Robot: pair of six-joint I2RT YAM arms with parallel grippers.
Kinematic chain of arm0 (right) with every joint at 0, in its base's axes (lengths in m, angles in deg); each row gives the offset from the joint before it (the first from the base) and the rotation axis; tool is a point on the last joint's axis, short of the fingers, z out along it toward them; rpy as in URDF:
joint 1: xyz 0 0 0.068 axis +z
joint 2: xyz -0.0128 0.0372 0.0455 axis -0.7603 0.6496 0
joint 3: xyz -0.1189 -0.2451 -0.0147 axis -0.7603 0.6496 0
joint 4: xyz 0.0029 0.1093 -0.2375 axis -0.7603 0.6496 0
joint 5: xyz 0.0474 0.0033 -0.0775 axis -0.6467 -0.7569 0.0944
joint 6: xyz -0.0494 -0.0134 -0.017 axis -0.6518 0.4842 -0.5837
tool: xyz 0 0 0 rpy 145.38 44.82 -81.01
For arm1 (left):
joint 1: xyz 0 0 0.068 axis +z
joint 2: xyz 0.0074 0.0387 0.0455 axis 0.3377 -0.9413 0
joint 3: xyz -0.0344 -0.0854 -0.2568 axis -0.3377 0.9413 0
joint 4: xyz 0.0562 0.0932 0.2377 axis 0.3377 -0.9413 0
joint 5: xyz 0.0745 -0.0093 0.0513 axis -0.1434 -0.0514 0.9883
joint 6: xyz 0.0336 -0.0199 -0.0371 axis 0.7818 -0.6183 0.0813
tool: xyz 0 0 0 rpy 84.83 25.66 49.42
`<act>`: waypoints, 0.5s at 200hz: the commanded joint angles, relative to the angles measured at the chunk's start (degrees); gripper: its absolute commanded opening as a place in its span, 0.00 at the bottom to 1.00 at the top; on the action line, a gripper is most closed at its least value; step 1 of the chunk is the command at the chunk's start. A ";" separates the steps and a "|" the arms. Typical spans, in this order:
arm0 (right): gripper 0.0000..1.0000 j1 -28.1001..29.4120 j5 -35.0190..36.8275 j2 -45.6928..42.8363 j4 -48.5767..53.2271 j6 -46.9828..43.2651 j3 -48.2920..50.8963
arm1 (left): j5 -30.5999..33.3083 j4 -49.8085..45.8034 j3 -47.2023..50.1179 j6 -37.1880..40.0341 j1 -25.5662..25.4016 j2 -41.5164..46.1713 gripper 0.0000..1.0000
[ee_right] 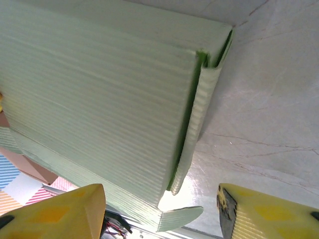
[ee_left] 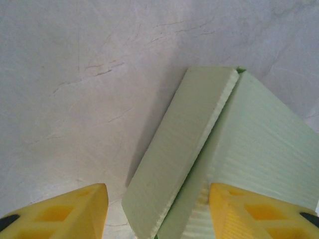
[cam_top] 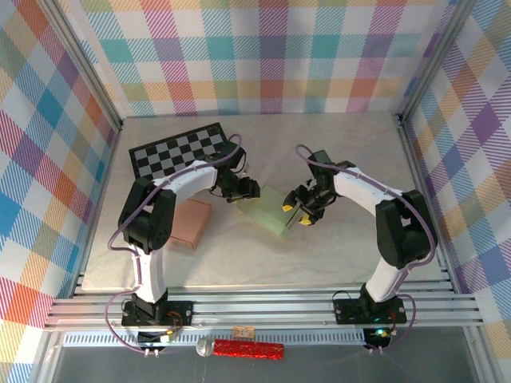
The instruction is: Fold the paper box
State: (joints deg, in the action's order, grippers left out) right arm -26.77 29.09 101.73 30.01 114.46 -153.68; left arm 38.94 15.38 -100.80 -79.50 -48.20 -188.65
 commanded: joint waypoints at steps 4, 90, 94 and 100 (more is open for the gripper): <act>0.60 -0.13 -1.07 0.50 -2.54 0.72 0.53 | 0.04 0.74 1.43 -0.67 -0.71 2.10 0.55; 0.51 -0.20 3.49 4.85 -0.10 -3.44 -1.04 | 0.39 -1.42 0.93 0.48 -0.89 4.09 0.58; 0.51 -0.20 3.70 5.02 0.17 -3.70 -1.23 | 0.66 -1.65 0.92 0.61 -0.89 4.28 0.58; 0.50 -0.22 3.89 5.29 0.47 -4.05 -1.28 | 1.09 -2.08 0.93 0.87 -0.89 4.57 0.58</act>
State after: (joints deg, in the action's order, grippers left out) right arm -26.81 30.97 105.51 28.07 112.93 -153.33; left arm 38.98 16.19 -99.62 -79.67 -48.38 -187.42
